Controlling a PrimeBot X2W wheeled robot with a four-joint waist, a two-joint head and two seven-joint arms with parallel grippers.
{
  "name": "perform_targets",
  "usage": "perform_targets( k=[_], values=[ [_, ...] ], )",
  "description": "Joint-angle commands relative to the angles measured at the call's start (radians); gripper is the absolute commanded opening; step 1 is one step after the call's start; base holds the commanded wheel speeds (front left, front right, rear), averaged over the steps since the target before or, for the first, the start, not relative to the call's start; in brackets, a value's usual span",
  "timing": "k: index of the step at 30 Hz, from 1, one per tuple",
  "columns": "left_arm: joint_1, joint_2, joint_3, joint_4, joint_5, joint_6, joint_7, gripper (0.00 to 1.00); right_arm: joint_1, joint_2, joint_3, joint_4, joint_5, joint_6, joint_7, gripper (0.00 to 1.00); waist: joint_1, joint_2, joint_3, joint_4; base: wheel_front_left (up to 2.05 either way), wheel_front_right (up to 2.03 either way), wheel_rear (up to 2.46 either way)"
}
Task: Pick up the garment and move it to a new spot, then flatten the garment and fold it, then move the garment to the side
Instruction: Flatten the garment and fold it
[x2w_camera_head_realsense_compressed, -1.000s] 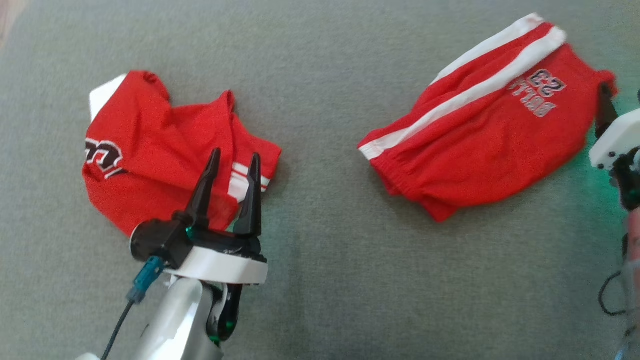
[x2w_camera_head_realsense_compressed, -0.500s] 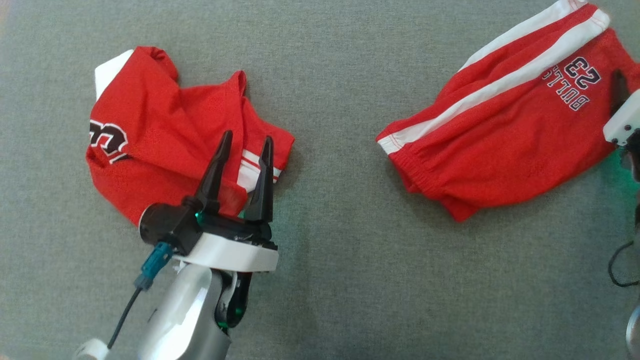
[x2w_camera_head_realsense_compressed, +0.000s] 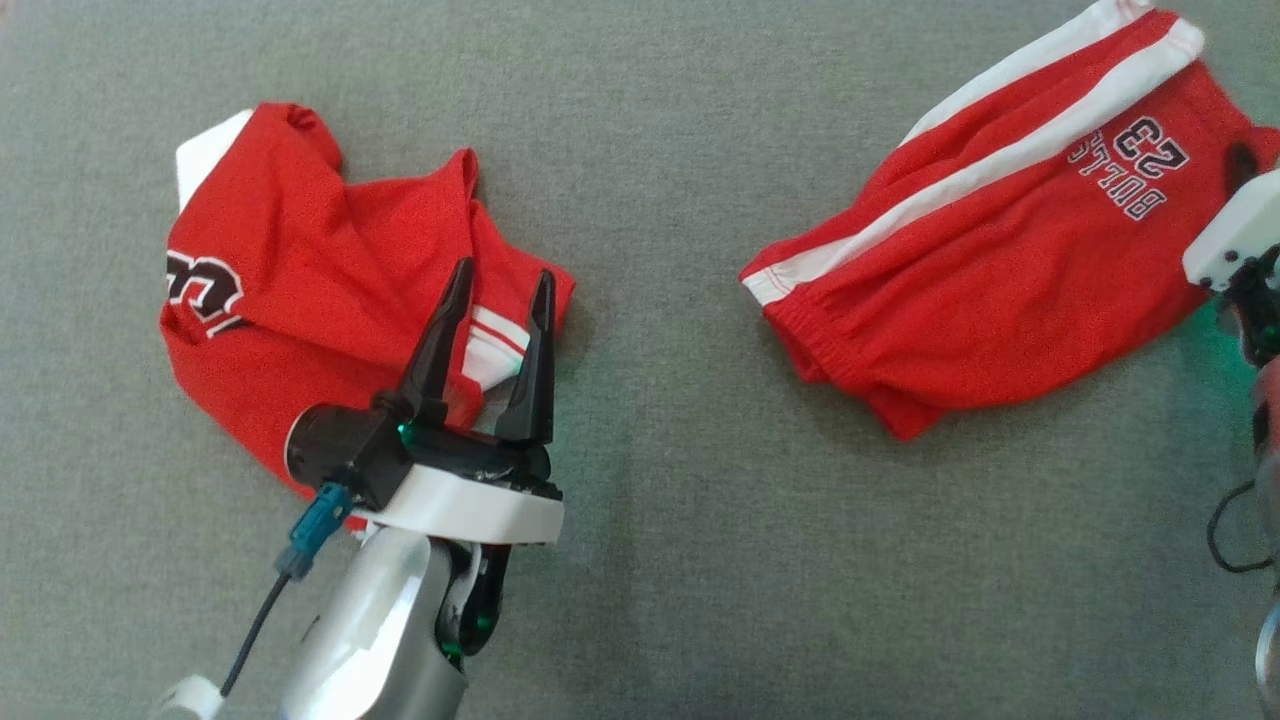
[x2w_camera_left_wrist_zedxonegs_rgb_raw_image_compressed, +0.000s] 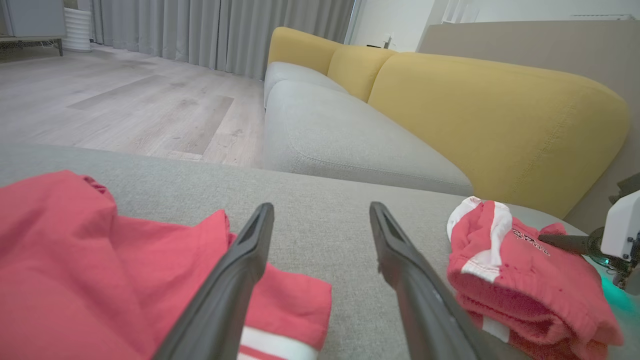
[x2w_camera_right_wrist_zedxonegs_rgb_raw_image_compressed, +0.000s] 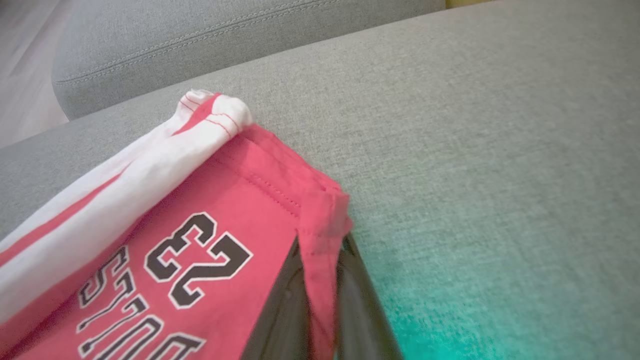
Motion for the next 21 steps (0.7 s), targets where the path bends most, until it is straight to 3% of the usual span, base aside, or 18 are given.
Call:
perform_targets(
  k=[1,11,21],
  values=[
    [-0.015,0.004,0.026,-0.026,-0.003,0.007,-0.010,1.00,0.010,-0.005,0.020,-0.013,0.018,0.002,-0.018,0.00,-0.0001,0.0000,-0.014,-0.011,0.00,0.00,0.00],
    [0.026,0.004,0.042,-0.021,0.000,0.008,-0.010,1.00,0.104,-0.038,0.010,-0.008,0.108,0.002,-0.096,0.00,-0.0001,0.0000,-0.097,-0.079,0.00,0.00,0.00],
    [0.060,0.004,0.058,-0.020,0.003,0.007,-0.010,1.00,0.232,-0.056,-0.114,-0.029,0.100,0.002,-0.137,0.00,-0.0001,0.0000,-0.156,-0.114,0.00,0.00,0.00]
  ],
)
